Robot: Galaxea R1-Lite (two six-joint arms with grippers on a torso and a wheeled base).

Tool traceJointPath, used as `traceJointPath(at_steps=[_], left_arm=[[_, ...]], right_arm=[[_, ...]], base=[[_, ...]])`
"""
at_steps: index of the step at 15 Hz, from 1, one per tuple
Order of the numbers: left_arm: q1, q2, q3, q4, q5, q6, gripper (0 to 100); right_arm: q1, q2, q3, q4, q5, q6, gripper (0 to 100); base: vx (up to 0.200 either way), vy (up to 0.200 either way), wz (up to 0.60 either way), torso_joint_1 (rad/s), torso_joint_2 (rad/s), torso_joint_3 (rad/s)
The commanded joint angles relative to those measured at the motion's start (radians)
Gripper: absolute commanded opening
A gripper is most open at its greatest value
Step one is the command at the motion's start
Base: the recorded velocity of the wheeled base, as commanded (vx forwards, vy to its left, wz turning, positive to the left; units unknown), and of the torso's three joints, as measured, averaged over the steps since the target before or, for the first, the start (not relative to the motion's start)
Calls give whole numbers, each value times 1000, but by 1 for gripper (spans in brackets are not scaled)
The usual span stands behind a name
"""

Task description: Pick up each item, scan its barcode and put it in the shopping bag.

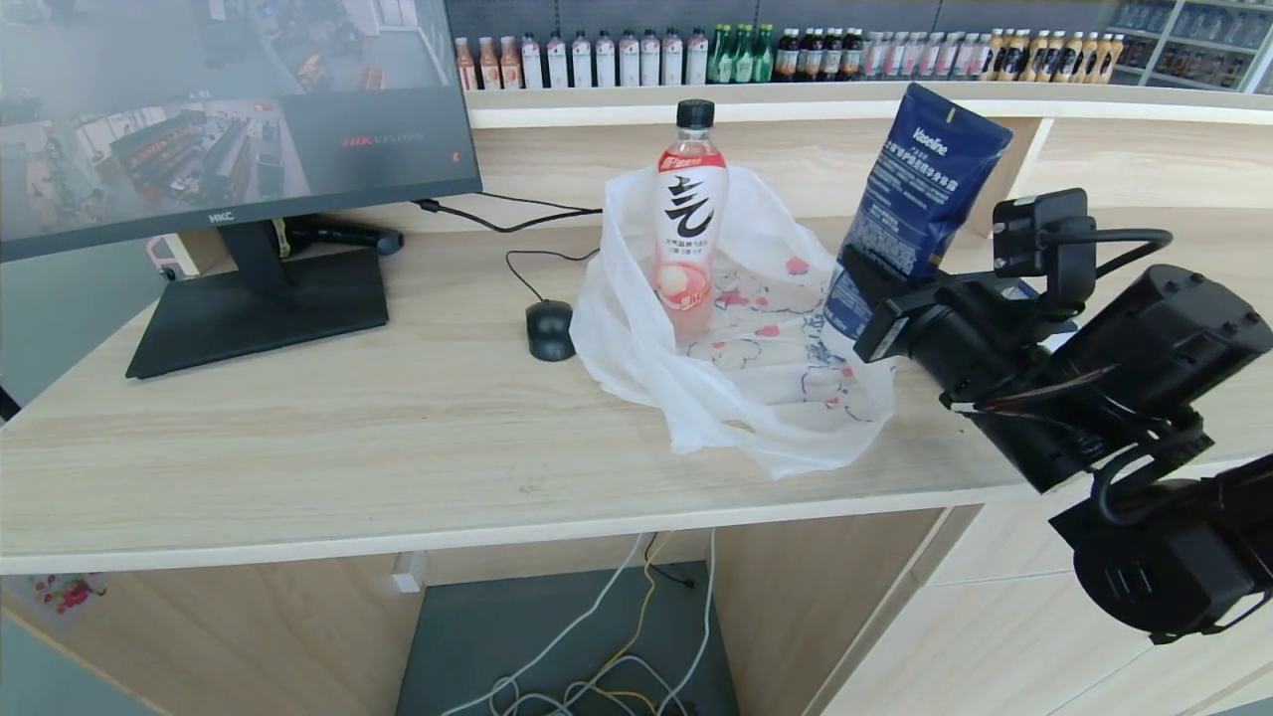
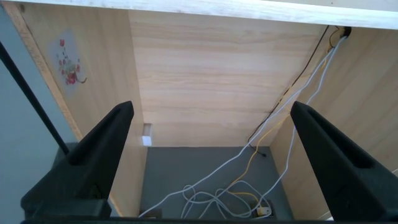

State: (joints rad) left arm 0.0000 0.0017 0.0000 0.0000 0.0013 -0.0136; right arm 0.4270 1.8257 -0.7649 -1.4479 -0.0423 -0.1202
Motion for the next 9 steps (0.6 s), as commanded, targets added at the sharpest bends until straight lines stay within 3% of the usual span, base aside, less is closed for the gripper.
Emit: traceJointPath(at_steps=[1, 9], left_arm=[[0, 0, 0, 0, 0, 0, 100], [0, 0, 0, 0, 0, 0, 100]], right_arm=[[26, 30, -70, 47, 1, -3, 0], [30, 138, -183, 73, -2, -3, 0]], base=[[0, 0, 0, 0, 0, 0], [0, 0, 0, 0, 0, 0]])
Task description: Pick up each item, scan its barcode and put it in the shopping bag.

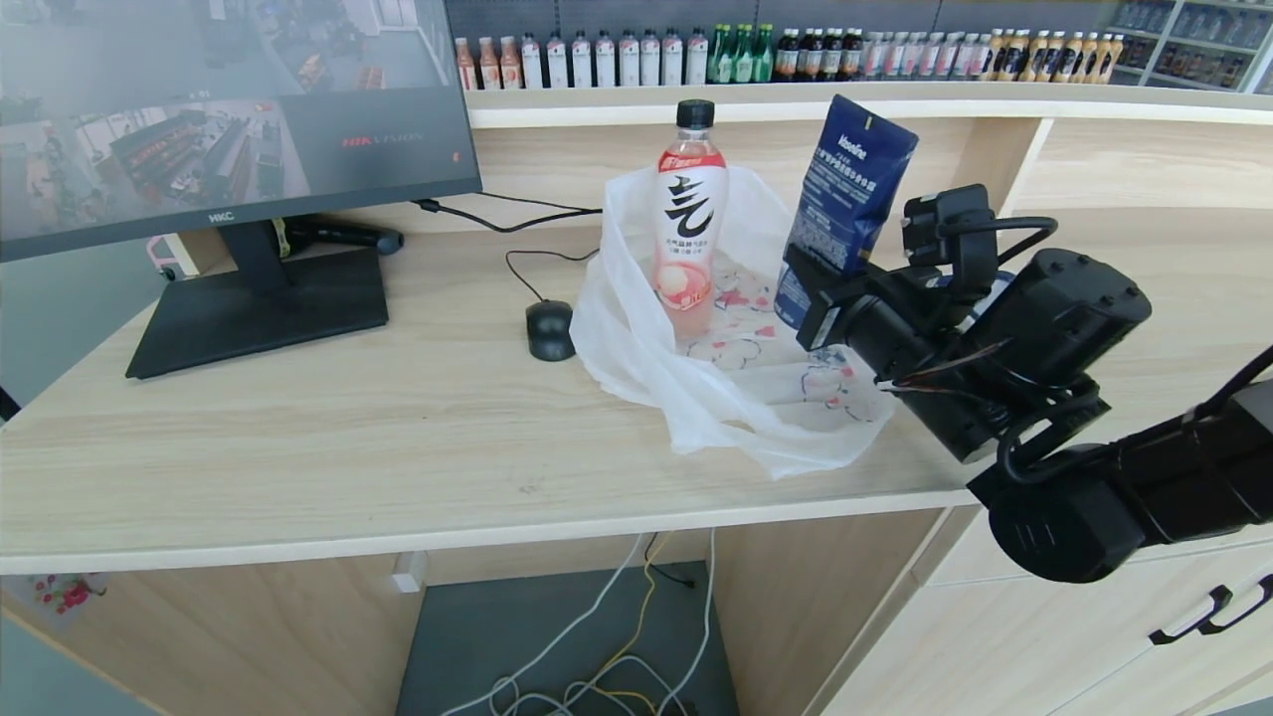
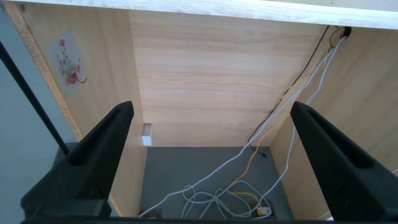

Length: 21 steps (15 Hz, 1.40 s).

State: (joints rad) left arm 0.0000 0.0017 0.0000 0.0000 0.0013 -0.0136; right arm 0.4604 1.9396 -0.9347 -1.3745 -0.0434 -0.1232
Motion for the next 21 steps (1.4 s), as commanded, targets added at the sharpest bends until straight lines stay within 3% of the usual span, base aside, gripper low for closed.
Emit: traceJointPath(at_steps=[1, 13, 21], left_arm=[[0, 0, 0, 0, 0, 0, 100], [2, 1, 0, 0, 0, 0, 100], [0, 0, 0, 0, 0, 0, 100]], right_arm=[[-8, 33, -16, 3, -1, -1, 0], [-14, 150, -107, 3, 2, 8, 0], [-28, 127, -64, -9, 0, 42, 0]], base=[[0, 0, 0, 0, 0, 0], [0, 0, 0, 0, 0, 0], [0, 0, 0, 0, 0, 0]])
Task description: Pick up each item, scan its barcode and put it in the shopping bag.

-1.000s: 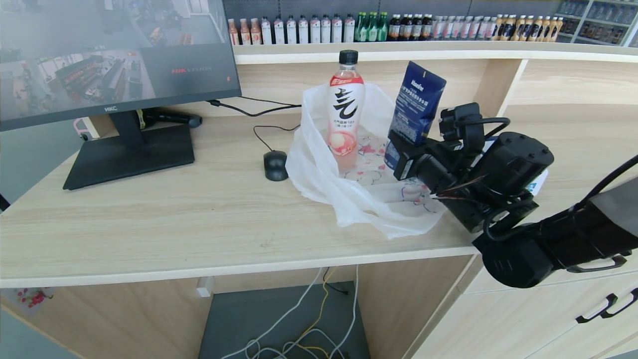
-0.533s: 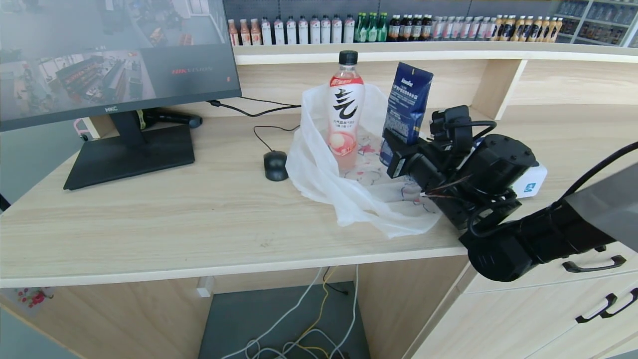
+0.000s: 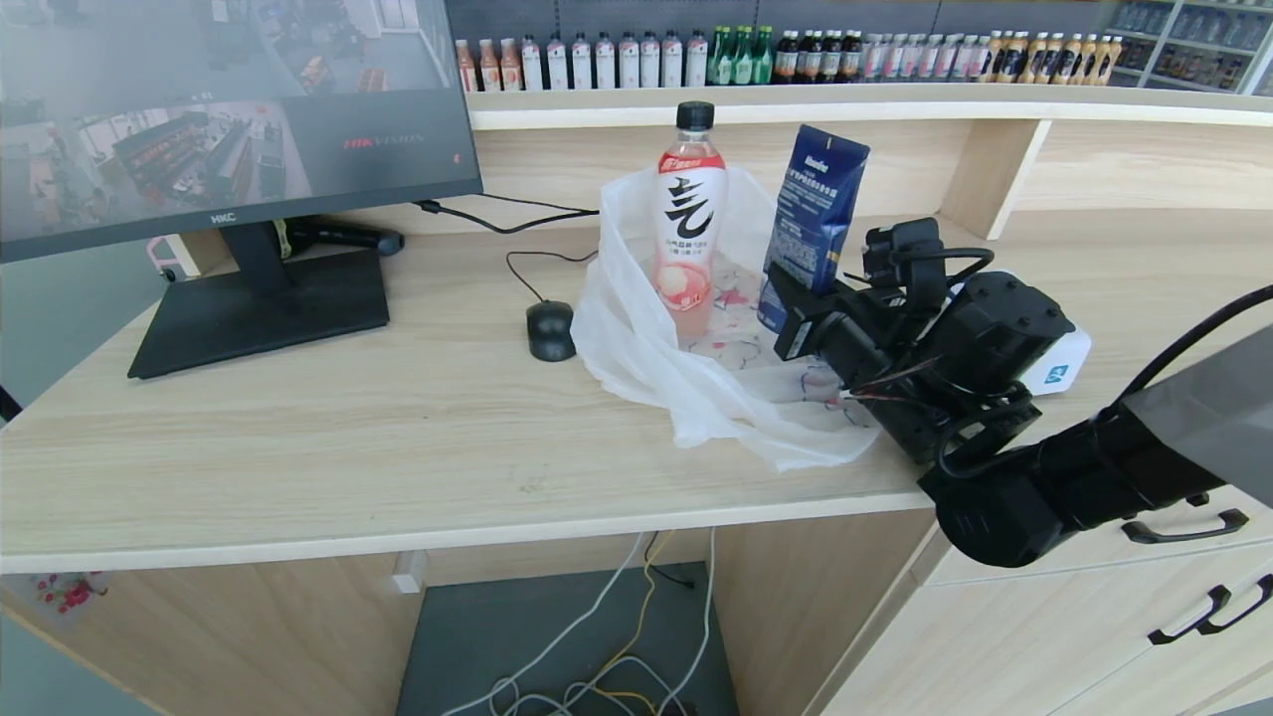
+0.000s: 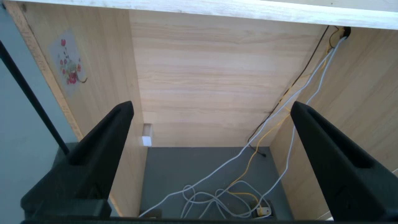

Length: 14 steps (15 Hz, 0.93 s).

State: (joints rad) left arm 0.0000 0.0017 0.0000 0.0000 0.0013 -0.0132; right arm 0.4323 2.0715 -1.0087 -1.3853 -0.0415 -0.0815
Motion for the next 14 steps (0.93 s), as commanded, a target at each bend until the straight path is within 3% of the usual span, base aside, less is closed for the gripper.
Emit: traceJointPath(at_steps=[1, 8, 9, 14], left_arm=[[0, 0, 0, 0, 0, -1, 100], [0, 0, 0, 0, 0, -1, 100], [0, 0, 0, 0, 0, -1, 100], [0, 0, 0, 0, 0, -1, 100]], right_arm=[[0, -5, 10, 0, -1, 0, 0], [0, -13, 21, 0, 5, 0, 0], [0, -17, 21, 0, 6, 0, 100], [0, -59, 67, -4, 12, 3, 100]], base=[[0, 0, 0, 0, 0, 0], [0, 0, 0, 0, 0, 0], [0, 0, 0, 0, 0, 0], [0, 0, 0, 0, 0, 0]])
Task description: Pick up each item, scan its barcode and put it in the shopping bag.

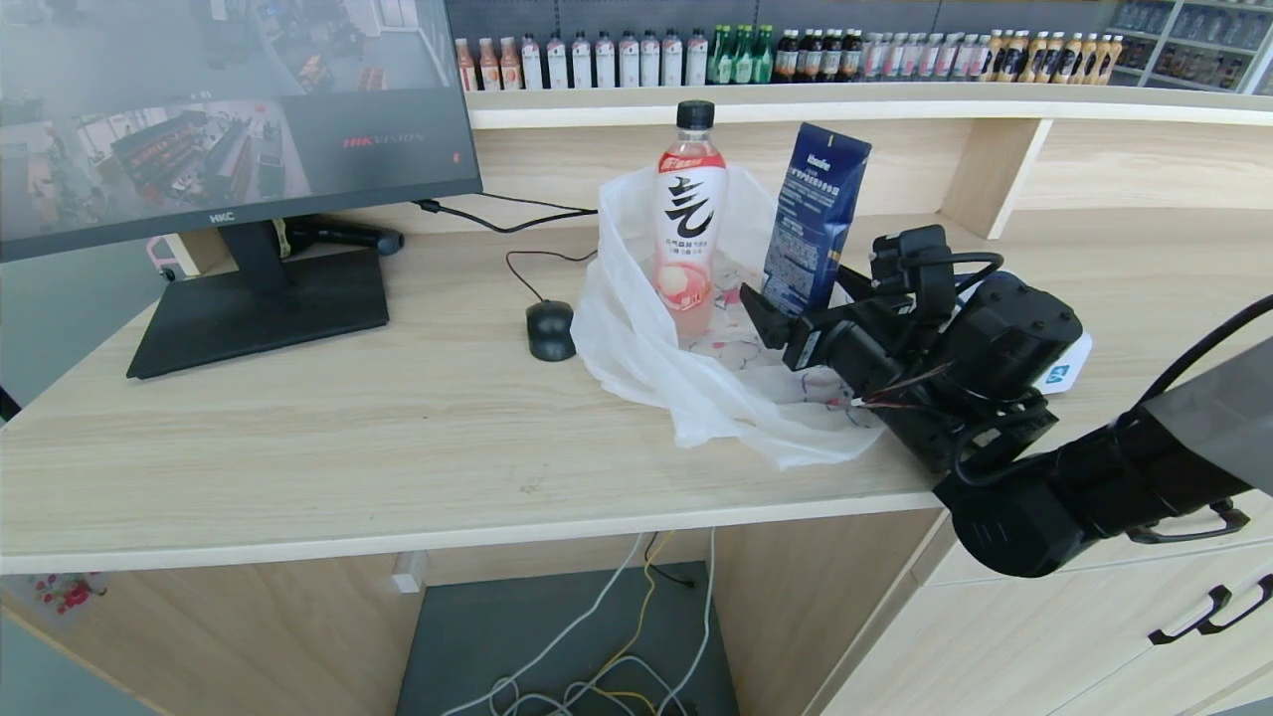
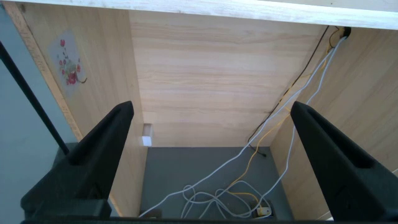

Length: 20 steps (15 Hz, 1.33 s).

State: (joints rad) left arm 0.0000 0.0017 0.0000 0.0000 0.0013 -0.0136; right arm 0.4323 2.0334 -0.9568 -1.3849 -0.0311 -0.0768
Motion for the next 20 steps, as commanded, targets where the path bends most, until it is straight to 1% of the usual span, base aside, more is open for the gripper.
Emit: traceJointPath(at_steps=[1, 6, 11, 13, 14, 16, 18, 19, 20], left_arm=[[0, 0, 0, 0, 0, 0, 100], [0, 0, 0, 0, 0, 0, 100], [0, 0, 0, 0, 0, 0, 100], [2, 0, 0, 0, 0, 0, 100], [0, 0, 0, 0, 0, 0, 100], [0, 0, 0, 0, 0, 0, 100], [0, 0, 0, 0, 0, 0, 100], [0, 0, 0, 0, 0, 0, 100], [0, 0, 0, 0, 0, 0, 100]], right_arm=[[2, -32, 27, -9, 2, -1, 100], [14, -117, 112, -11, 0, -3, 100], [13, -288, 276, -45, -7, -4, 100], [13, -383, 385, -69, -9, -4, 100], [13, -412, 418, -72, -10, -4, 100], [9, -568, 590, -77, -29, -3, 100], [5, -687, 718, -74, -29, -1, 100], [5, -687, 718, -74, -29, -1, 100], [6, -762, 819, -75, -29, 8, 100]], base=[[0, 0, 0, 0, 0, 0], [0, 0, 0, 0, 0, 0], [0, 0, 0, 0, 0, 0], [0, 0, 0, 0, 0, 0], [0, 0, 0, 0, 0, 0], [0, 0, 0, 0, 0, 0], [0, 0, 0, 0, 0, 0], [0, 0, 0, 0, 0, 0], [0, 0, 0, 0, 0, 0]])
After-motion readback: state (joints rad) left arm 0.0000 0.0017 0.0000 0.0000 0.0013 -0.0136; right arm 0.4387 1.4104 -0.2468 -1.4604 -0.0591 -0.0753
